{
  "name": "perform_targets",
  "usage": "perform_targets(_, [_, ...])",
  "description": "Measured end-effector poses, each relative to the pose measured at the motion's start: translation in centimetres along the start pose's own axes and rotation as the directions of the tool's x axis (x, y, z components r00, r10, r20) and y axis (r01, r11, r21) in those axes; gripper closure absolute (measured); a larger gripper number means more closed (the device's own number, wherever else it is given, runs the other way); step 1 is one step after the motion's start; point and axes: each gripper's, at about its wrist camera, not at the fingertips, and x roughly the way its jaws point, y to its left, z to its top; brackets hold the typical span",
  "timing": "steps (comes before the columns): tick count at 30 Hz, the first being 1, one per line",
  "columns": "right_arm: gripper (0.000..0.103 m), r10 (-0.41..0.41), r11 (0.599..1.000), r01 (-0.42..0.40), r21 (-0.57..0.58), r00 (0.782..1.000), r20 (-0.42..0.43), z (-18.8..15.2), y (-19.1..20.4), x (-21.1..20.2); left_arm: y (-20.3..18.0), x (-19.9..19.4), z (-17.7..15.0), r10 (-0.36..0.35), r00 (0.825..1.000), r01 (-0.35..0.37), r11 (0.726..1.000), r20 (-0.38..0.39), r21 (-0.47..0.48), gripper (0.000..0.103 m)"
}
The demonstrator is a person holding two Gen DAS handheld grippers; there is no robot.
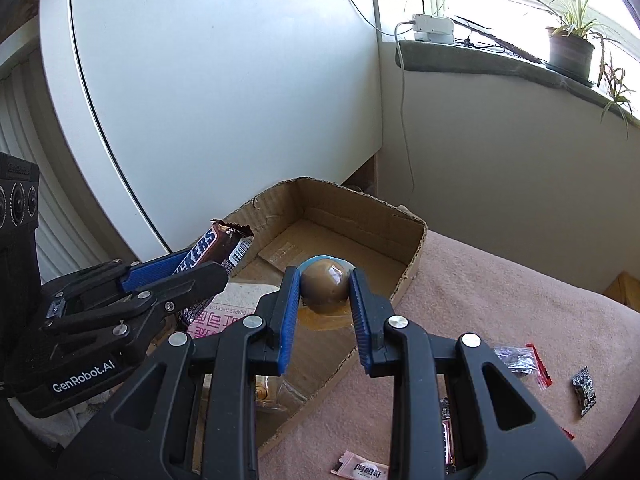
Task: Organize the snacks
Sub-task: 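Carry both snacks into the cardboard box and open both tools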
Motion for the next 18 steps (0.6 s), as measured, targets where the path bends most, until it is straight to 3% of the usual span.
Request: perform_targets(18, [0.075,0.017,1.000,-0.017,-0.005,1.000,0.002,-0.21,0.26,0.56,-0.15,-0.11,0.00,0.045,0.999,-0.045,0.999,0.010,0.016,0.075])
